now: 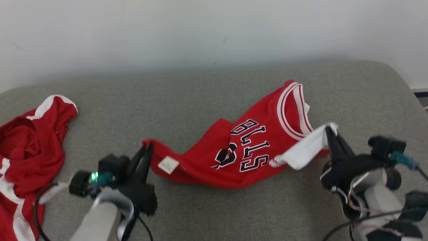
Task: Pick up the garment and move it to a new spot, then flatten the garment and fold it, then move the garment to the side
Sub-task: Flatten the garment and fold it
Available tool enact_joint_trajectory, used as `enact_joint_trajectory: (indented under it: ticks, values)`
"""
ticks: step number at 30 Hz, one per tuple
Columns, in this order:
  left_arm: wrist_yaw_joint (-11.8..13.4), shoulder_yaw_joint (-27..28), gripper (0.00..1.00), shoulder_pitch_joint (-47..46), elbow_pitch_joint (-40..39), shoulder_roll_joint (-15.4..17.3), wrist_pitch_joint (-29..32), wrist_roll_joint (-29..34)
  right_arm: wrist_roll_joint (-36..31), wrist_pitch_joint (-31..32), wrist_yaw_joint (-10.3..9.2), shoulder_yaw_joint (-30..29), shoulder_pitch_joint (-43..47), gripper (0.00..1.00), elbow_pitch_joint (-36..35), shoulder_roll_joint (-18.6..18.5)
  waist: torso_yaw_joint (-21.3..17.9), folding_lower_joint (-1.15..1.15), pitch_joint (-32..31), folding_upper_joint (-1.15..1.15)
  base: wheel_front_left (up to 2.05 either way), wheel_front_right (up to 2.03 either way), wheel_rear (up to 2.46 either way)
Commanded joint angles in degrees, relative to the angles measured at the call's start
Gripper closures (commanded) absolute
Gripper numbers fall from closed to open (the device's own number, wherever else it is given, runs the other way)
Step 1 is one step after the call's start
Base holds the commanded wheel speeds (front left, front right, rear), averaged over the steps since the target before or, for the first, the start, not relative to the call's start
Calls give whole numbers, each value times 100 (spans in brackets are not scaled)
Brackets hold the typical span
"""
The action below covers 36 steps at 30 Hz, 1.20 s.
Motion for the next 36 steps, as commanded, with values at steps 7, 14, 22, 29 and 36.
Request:
enact_joint_trajectory:
  ticks: [7,14,22,29,36]
  values:
    - [-436,-60,100,-2388,200,337,759,320,603,535,3,96,-2245,100,322,-175,-47,0,1119,0,0,0,0]
    - [-718,-270,100,-4775,895,141,1076,471,1138,876,3,-24,-4465,100,1033,-348,59,0,1972,0,0,0,0]
    - [-812,-478,100,-7221,2230,-45,992,595,1194,1093,3,-217,-6759,100,2264,-457,29,0,2608,0,0,0,0]
    - [-729,-480,100,-8885,3199,-239,712,693,752,801,3,-117,-8311,100,3132,-510,3,0,2879,0,0,0,0]
    - [-673,-550,100,-9738,3771,-435,342,666,478,573,3,68,-9175,100,3579,-549,2,0,2964,0,0,0,0]
